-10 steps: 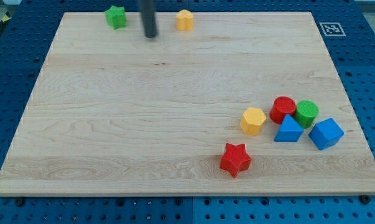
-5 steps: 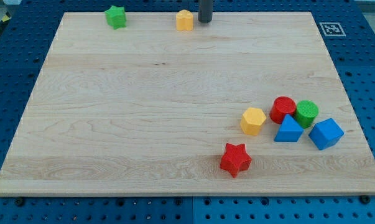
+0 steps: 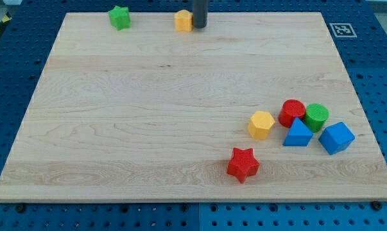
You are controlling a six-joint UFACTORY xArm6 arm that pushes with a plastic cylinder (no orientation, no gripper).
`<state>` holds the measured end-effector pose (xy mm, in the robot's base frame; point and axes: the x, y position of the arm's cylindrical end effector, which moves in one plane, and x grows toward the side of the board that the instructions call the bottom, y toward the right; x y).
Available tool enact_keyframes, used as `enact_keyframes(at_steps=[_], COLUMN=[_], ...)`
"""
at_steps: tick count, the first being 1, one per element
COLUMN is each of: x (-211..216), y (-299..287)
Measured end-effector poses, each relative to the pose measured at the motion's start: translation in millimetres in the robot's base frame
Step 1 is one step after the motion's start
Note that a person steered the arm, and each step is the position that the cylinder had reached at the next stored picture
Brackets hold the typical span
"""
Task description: Move the yellow heart closer to the green star
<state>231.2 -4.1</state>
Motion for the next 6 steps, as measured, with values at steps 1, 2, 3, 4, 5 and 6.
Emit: enact_keyframes(at_steps=[1, 2, 3, 4, 5, 6], x=[-1, -6, -11, -12, -12, -12], y=[-29, -36, -43, -48, -60, -86])
